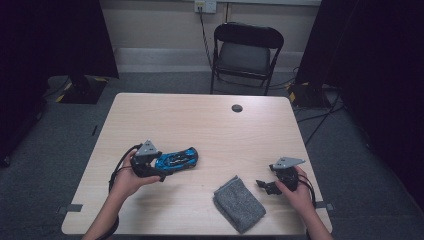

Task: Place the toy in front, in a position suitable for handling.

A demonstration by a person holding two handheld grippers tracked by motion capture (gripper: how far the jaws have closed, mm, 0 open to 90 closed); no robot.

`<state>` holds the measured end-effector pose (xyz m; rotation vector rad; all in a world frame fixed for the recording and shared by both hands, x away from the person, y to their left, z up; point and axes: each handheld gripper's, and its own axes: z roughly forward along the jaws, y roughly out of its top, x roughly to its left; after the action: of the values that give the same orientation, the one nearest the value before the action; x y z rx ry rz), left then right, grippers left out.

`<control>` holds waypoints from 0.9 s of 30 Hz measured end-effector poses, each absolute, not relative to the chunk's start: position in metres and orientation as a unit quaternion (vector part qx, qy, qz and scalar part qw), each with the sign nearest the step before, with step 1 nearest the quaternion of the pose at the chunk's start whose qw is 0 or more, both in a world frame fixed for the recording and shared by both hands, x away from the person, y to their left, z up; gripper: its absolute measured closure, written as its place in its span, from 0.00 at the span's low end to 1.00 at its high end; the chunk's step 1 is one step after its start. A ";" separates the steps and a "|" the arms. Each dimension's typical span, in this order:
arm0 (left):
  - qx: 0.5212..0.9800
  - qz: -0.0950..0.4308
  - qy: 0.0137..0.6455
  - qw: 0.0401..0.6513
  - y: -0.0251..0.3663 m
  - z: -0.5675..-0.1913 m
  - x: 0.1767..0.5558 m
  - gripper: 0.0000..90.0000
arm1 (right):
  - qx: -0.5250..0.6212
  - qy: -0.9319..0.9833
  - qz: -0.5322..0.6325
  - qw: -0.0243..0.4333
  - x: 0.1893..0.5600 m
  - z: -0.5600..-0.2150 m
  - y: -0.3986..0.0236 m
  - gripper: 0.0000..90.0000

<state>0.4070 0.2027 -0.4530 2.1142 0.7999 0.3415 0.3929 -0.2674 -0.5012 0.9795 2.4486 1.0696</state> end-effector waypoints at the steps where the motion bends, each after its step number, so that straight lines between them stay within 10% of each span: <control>1: 0.845 0.132 0.313 0.413 0.200 -0.453 0.411 0.18 | 0.340 0.851 0.372 0.147 0.393 -0.501 -0.267 0.15; 27: 0.898 0.097 0.239 0.356 0.152 -0.469 0.460 0.18 | 0.335 0.853 0.372 0.145 0.392 -0.501 -0.267 0.15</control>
<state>0.4602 0.1517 -0.4691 2.3190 0.6164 0.2508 0.3925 -0.2672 -0.5012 0.9640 2.4584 1.0728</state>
